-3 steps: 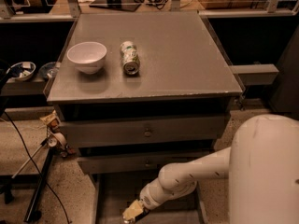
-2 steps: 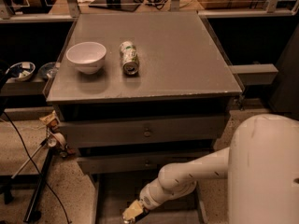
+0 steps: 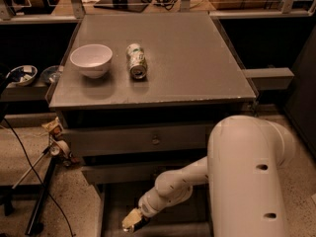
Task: Place pepsi can into bottom drawer
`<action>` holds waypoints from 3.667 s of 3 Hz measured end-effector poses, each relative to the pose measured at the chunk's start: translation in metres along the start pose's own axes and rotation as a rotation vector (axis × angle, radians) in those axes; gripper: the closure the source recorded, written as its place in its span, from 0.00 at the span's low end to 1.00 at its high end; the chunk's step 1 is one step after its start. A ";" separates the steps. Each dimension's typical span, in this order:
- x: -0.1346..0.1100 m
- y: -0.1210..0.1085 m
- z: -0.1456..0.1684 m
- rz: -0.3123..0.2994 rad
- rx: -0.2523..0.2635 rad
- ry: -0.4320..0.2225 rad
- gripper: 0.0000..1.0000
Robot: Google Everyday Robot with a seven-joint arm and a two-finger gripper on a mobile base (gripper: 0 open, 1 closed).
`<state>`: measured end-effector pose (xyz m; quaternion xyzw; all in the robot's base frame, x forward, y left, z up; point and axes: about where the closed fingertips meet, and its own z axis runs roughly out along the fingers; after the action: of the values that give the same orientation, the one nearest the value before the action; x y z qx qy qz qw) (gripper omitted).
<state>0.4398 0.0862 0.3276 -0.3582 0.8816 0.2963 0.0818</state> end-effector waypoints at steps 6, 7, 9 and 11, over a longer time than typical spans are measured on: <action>0.026 -0.037 0.026 0.113 -0.087 -0.071 1.00; 0.027 -0.037 0.027 0.113 -0.088 -0.072 1.00; 0.023 -0.059 0.061 0.135 -0.120 -0.085 1.00; 0.022 -0.052 0.052 0.199 -0.008 -0.151 1.00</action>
Offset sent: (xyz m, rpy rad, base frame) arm -0.0139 -0.0313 -0.0341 0.0303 0.0640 -0.0812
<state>0.4556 0.0739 0.2531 -0.2462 0.9029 0.3325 0.1166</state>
